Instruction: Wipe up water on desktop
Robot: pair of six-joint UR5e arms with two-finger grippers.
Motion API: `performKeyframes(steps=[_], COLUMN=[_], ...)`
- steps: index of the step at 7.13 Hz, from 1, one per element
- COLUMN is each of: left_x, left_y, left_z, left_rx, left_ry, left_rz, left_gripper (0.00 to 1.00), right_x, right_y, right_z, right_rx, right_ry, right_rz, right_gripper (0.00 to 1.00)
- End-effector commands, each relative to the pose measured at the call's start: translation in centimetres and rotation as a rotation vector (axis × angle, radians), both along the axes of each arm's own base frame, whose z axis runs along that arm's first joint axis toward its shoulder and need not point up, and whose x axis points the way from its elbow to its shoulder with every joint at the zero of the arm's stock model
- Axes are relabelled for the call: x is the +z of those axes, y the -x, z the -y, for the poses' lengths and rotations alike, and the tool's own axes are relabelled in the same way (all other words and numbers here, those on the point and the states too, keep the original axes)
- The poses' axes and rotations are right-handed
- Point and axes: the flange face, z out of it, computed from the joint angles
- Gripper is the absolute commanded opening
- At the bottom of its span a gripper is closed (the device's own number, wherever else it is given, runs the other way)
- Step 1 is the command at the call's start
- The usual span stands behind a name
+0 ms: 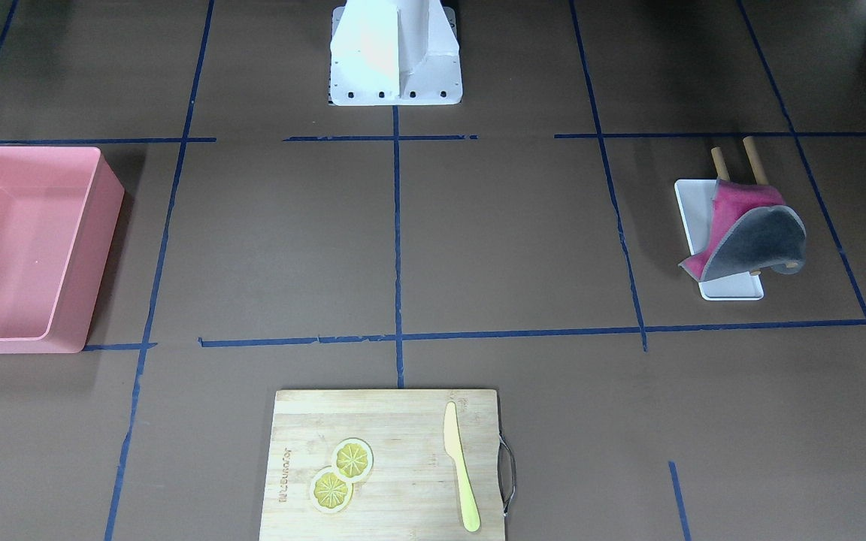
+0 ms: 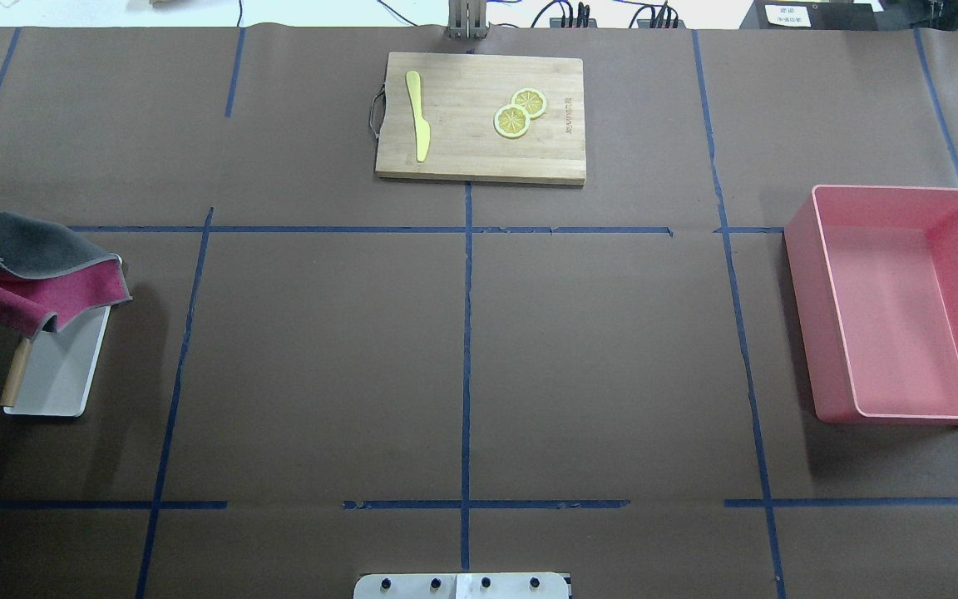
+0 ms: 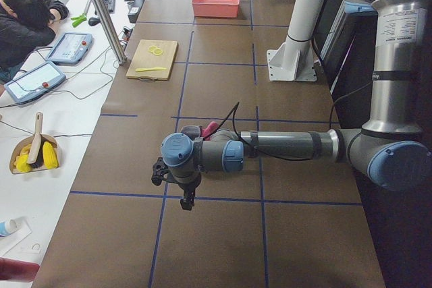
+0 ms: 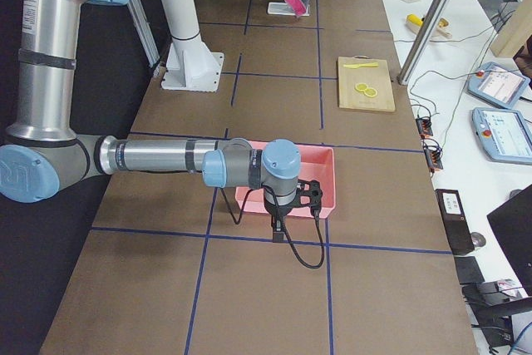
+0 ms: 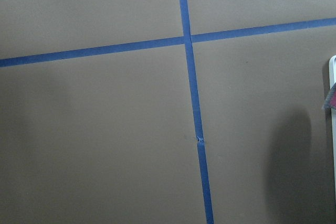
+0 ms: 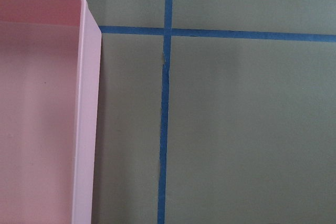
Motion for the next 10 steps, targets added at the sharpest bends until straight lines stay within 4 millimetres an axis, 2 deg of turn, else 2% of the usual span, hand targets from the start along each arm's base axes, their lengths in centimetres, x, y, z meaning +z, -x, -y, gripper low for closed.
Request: performKeyframes(steps=[1,3,5,6,7,8,9,10], left_x=[-0.4,-1.2,-2.3,-3.0,-2.5,-2.8,-3.7,-3.4], left_y=[0.0,0.1,1.0,0.9,0.8,0.4,0.2,-0.2], left_z=[0.4,0.2,1.2,1.7,1.7,3.0,3.2,3.1], left_rx=[0.000,-0.001,-0.007,-0.007,-0.006,-0.013,-0.022,-0.019], left_ry=[-0.009,-0.024,-0.067,-0.106,-0.114,-0.101,-0.112,-0.101], left_rz=[0.000,0.018,0.161,0.157,0.142,0.141,0.116,0.054], left_gripper=[1.00,1.00,1.00,1.00,1.00,1.00,1.00,1.00], right_x=[0.0,-0.1,-0.8,-1.8,-1.8,-1.7,-1.9,-2.1], right_y=[0.0,0.1,0.3,0.3,0.3,0.4,0.4,0.5], right_z=[0.0,0.1,0.5,0.9,0.9,0.9,0.9,1.0], right_rx=[0.003,0.003,0.002,0.002,0.000,0.001,-0.001,-0.002], right_ry=[0.004,0.001,-0.012,-0.031,-0.030,-0.026,-0.031,-0.036], right_rz=[0.002,0.008,0.007,0.009,0.012,0.024,0.032,0.034], right_gripper=[1.00,1.00,1.00,1.00,1.00,1.00,1.00,1.00])
